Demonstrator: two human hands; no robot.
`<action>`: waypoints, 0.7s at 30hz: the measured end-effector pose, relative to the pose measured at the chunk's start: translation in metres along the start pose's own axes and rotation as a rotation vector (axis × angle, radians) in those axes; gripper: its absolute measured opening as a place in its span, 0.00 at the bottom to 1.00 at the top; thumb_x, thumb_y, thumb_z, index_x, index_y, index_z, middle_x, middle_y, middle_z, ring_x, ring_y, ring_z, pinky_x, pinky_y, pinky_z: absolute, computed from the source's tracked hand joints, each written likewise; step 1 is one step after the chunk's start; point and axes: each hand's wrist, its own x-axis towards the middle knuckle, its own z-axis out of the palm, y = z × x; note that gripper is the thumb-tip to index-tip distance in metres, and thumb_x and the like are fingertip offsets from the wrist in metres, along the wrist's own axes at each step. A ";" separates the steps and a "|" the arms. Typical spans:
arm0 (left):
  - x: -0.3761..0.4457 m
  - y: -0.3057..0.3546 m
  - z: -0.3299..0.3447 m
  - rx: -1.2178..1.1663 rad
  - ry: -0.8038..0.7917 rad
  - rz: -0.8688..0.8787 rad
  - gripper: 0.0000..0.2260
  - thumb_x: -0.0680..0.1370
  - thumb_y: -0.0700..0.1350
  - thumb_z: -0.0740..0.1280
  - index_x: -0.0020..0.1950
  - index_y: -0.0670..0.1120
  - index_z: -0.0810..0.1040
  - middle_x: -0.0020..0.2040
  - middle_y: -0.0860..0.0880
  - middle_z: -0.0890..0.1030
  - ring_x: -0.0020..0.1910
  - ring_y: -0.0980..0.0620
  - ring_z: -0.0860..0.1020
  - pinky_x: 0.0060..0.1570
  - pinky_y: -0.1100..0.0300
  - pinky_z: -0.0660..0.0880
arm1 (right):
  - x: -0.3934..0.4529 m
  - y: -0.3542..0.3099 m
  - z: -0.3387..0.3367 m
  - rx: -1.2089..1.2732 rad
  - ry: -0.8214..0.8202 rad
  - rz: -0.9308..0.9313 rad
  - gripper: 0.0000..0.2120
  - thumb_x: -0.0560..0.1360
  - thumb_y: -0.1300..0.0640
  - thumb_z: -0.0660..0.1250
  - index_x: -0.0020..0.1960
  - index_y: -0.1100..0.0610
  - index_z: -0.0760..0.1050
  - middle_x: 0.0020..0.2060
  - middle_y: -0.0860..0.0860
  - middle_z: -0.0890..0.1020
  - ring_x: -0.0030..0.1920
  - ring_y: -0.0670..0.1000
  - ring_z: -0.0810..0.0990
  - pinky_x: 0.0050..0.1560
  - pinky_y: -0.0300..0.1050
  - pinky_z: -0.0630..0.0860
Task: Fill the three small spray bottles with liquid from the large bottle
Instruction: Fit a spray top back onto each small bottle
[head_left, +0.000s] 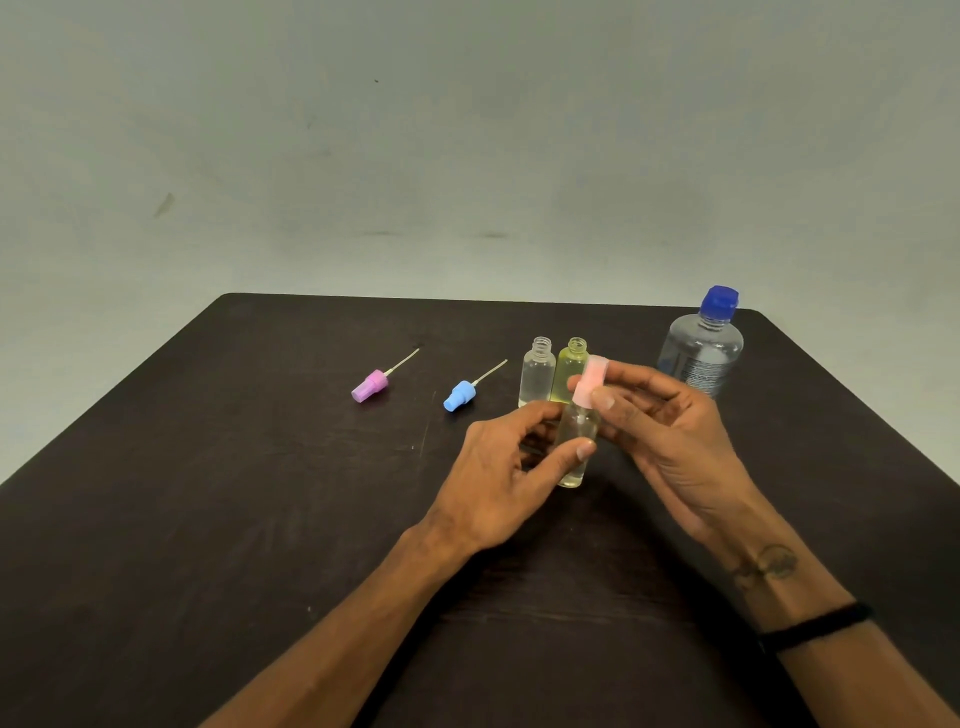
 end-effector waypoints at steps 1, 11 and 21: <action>0.000 0.000 0.000 0.007 -0.005 -0.001 0.18 0.81 0.54 0.72 0.67 0.47 0.81 0.53 0.54 0.87 0.52 0.58 0.85 0.54 0.54 0.84 | 0.000 0.001 0.000 -0.013 0.018 -0.006 0.25 0.66 0.58 0.79 0.62 0.60 0.83 0.56 0.59 0.88 0.60 0.57 0.87 0.58 0.47 0.85; 0.000 0.001 -0.001 0.015 -0.009 0.009 0.19 0.81 0.55 0.72 0.68 0.47 0.80 0.54 0.54 0.86 0.53 0.58 0.85 0.54 0.55 0.84 | -0.001 -0.003 0.001 0.008 -0.058 0.004 0.30 0.69 0.57 0.77 0.71 0.57 0.78 0.63 0.58 0.86 0.66 0.57 0.84 0.67 0.56 0.81; 0.000 0.003 -0.001 0.007 -0.006 0.011 0.17 0.80 0.54 0.72 0.66 0.47 0.81 0.51 0.57 0.86 0.52 0.60 0.85 0.53 0.62 0.83 | 0.000 0.000 0.000 -0.014 0.016 -0.015 0.25 0.67 0.61 0.78 0.64 0.60 0.82 0.57 0.58 0.88 0.62 0.56 0.86 0.59 0.47 0.85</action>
